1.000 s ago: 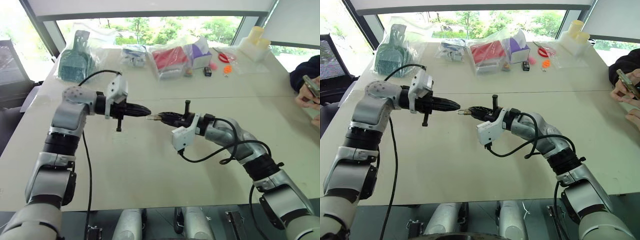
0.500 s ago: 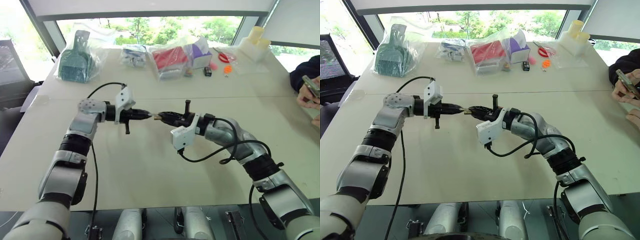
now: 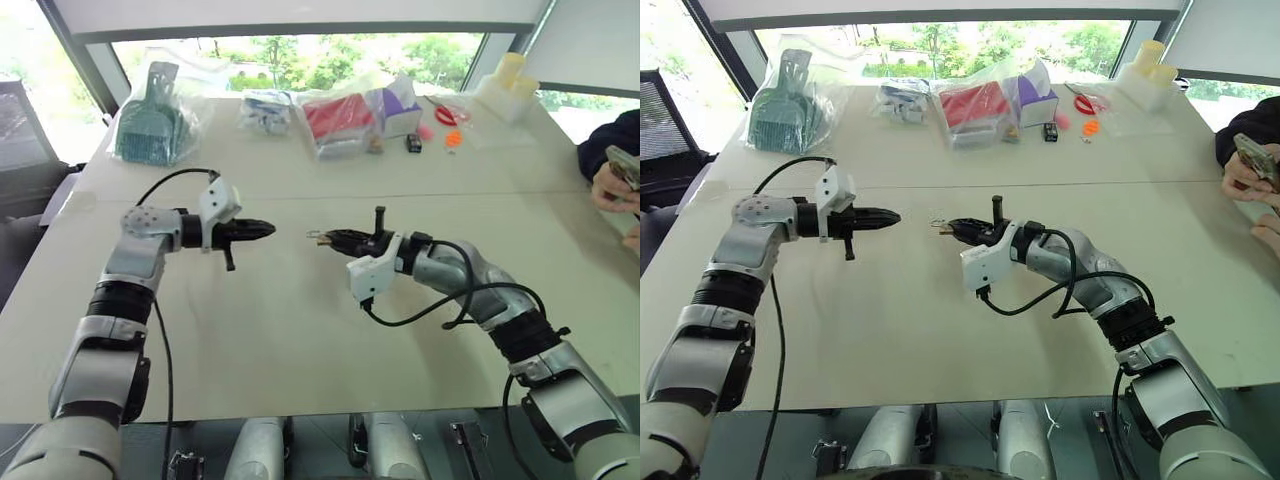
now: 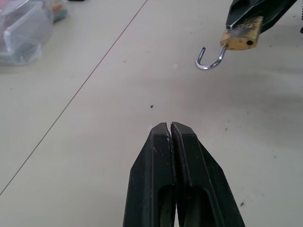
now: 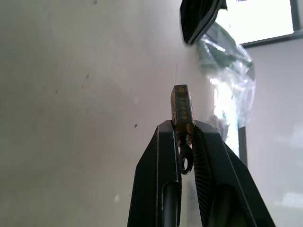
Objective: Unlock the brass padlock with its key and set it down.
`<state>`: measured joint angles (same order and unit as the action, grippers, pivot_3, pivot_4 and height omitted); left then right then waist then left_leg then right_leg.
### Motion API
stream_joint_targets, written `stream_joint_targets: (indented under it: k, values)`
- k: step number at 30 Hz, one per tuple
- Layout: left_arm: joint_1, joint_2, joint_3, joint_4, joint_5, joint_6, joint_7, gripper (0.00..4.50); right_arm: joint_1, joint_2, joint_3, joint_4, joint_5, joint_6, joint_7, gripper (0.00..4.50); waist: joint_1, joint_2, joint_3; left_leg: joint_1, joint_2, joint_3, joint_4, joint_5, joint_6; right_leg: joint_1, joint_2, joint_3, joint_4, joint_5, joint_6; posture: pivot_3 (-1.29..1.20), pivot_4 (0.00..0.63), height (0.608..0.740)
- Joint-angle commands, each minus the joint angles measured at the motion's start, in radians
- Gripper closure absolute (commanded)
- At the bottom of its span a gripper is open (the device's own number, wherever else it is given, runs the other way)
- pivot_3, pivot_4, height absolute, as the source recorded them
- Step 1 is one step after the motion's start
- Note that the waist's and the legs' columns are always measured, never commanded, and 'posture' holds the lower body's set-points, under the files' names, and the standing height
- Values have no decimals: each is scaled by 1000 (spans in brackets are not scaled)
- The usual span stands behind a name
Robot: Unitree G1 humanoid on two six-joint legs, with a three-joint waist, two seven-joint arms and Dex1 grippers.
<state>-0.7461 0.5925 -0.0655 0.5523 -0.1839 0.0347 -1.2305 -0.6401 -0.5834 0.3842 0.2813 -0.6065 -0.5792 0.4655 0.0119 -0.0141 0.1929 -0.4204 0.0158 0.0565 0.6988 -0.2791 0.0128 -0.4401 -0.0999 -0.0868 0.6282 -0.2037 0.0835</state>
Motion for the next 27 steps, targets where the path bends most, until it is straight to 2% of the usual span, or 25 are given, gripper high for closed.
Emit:
stream_joint_targets:
  k: [1, 6, 8, 9, 15, 21, 25, 27]
  values:
    - [34, 12, 23, -105, -21, 29, 24, 4437, -40, -13, 3, 59, -29, -21, -36, 4500, 0, 0, 0, 0, 0, 0, 0, 0, 0, 0, 0, 0, 0, 0, 0, 0, 150, 740]
    - [129, 15, 27, -256, -29, 83, 63, 4437, -54, -16, 30, 133, -54, -44, -42, 4500, -9, 0, 0, 0, 0, 0, 0, 0, 0, 0, 0, 0, 0, 0, 0, 0, 150, 740]
    - [179, 13, 34, -336, -46, 122, 82, 4494, -39, -23, 31, 127, -33, -49, -23, 3528, -10, 0, 0, 1, 0, 0, 0, 0, 0, 0, 0, 1, 0, 0, 0, 0, 150, 740]
    - [197, 15, 36, -366, -53, 137, 88, 4494, -33, -26, 30, 121, -25, -52, -16, 3251, -10, 0, 0, 1, 1, -1, -1, 0, 0, 0, 0, 1, 0, 0, 0, 0, 150, 740]
    - [258, 46, 33, -479, -71, 196, 96, 4494, 12, -79, 6, 17, 69, -8, 120, 74, -5, 0, 0, 2, 1, -2, 0, 0, 0, 0, 0, 1, 1, 0, 0, 0, 150, 740]
    - [285, 70, 37, -566, -97, 248, 109, 4494, 72, -161, -76, -152, 300, 186, 354, 29, 1, 0, 0, 3, 1, -2, 0, 0, 0, 2, -1, 2, 0, 0, 0, 0, 150, 740]
    - [322, 80, 50, -623, -116, 272, 126, 4494, 137, -186, -166, -309, 525, 486, 506, 29, 0, 0, 0, 5, 1, -2, -1, 0, 0, 2, -1, 2, 0, 0, 0, 0, 150, 740]
    - [343, 87, 59, -655, -130, 292, 135, 4494, 156, -201, -196, -370, 590, 602, 553, 29, 0, 0, 0, 5, 2, -2, -1, 0, 0, 2, -1, 2, 0, 0, 0, 0, 150, 740]
